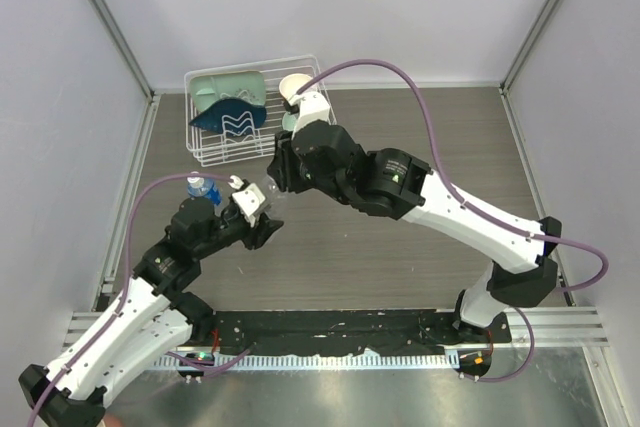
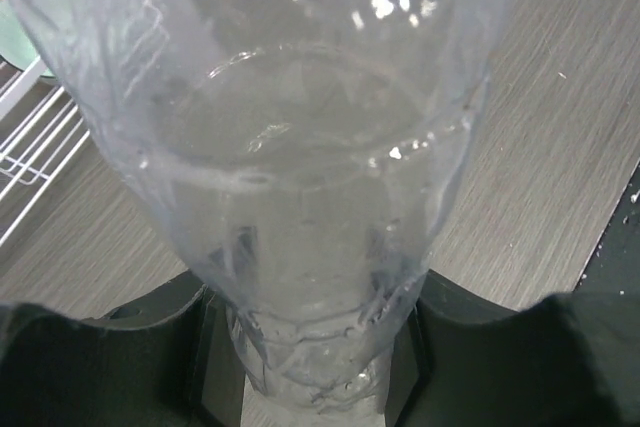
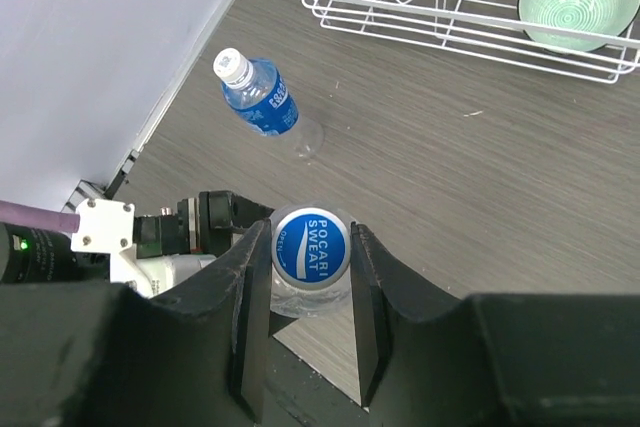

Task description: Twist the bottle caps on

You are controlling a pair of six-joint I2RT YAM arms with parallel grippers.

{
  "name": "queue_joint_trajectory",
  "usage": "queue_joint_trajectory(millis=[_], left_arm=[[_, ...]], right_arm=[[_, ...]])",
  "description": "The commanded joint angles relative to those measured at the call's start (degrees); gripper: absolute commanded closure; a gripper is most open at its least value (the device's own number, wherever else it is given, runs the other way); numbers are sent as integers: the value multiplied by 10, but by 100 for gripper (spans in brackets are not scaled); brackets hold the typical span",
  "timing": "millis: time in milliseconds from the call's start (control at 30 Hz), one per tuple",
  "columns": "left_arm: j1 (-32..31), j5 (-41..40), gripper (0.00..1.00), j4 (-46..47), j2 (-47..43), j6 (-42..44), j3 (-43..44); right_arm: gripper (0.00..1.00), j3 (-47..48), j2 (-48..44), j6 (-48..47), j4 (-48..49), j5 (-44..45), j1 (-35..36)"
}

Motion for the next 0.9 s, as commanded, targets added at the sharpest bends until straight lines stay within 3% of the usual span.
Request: queue_joint_trajectory(millis=[0,67,200,367,533,667,867], left_arm=[[-9,78,100,107,-28,54,14],[-9,96,100,95,-29,49,14],[-9,210,100,43,-27,78,16],[-9,326,100,2,-22,49,19],[-9,456,100,-30,-8,28,23],[-7,532,100,-35,0,-4,30],[0,546,100,-28,14,-23,50]], right_arm=[[71,78,36,-46,-15,53,-17],[42,114,39,-77,-21,31,-17],[26,87,-10,-159,48,-12,-17],[26,-24,-121,-237,147,-140,-17],[30,-74,-198,-330,130,-421,-17],[33,-89,-210,-352,107,-491,-17],[37,-83,-168,-360,93,-563,-17]])
